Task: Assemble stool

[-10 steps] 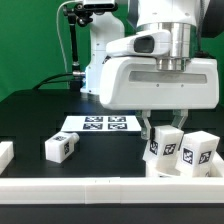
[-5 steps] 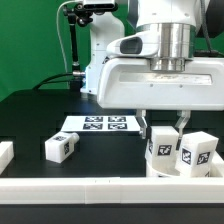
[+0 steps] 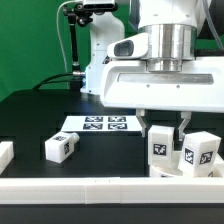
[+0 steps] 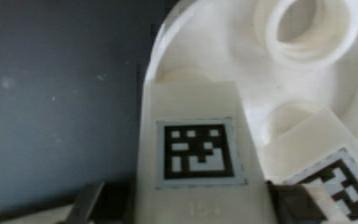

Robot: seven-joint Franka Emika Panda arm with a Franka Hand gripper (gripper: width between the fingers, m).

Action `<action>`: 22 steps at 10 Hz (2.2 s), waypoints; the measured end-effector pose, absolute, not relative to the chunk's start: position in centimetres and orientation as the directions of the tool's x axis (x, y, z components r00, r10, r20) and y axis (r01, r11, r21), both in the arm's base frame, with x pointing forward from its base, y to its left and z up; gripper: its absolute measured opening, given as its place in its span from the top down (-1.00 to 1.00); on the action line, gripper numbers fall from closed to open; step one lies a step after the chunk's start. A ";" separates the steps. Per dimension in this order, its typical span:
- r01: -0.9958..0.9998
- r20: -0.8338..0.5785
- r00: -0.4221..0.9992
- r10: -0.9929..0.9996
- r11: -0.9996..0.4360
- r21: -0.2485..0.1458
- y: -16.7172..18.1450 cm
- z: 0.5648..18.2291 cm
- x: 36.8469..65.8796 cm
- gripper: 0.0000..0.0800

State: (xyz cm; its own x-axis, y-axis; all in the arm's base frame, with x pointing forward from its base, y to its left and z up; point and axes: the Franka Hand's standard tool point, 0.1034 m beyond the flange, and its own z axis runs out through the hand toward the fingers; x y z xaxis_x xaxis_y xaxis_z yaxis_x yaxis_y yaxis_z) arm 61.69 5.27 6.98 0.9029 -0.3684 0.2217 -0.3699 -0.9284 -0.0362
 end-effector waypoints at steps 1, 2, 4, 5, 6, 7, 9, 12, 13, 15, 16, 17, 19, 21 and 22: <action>-0.508 0.216 0.833 -0.509 -0.859 -0.067 5.2 7.0 61.6 0.14; -0.597 0.213 0.770 -0.601 -0.797 -0.087 5.3 7.0 61.5 0.14; -0.754 0.192 0.620 -0.761 -0.645 -0.125 5.3 7.1 61.3 0.14; -0.817 0.172 0.535 -0.827 -0.558 -0.143 5.3 7.1 61.2 0.14; -0.868 0.149 0.447 -0.882 -0.468 -0.164 5.2 7.1 61.2 0.14; -0.902 0.129 0.374 -0.918 -0.393 -0.179 5.1 7.0 61.2 0.14; -0.952 0.080 0.219 -0.973 -0.231 -0.204 4.9 7.0 61.1 0.14; -0.975 0.006 0.013 -1.000 -0.014 -0.221 4.6 7.0 61.0 0.14; -0.975 -0.012 -0.034 -0.999 0.035 -0.221 4.6 7.0 61.0 0.14; -0.955 -0.065 -0.192 -0.979 0.201 -0.217 4.7 7.0 60.9 0.14; -0.952 -0.072 -0.212 -0.974 0.223 -0.211 4.8 7.0 60.9 0.14; -0.932 -0.095 -0.289 -0.953 0.303 -0.198 4.9 6.9 60.7 0.14; -0.890 -0.128 -0.405 -0.905 0.422 -0.174 5.3 6.8 60.5 0.14; -0.845 -0.147 -0.493 -0.857 0.512 -0.155 5.4 6.7 60.5 0.14; -0.826 -0.154 -0.524 -0.838 0.544 -0.148 5.6 6.7 60.4 0.14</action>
Offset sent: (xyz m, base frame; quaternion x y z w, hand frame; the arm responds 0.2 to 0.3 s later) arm -0.0068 0.0199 -0.0010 -0.0175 -0.0185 0.2887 0.9571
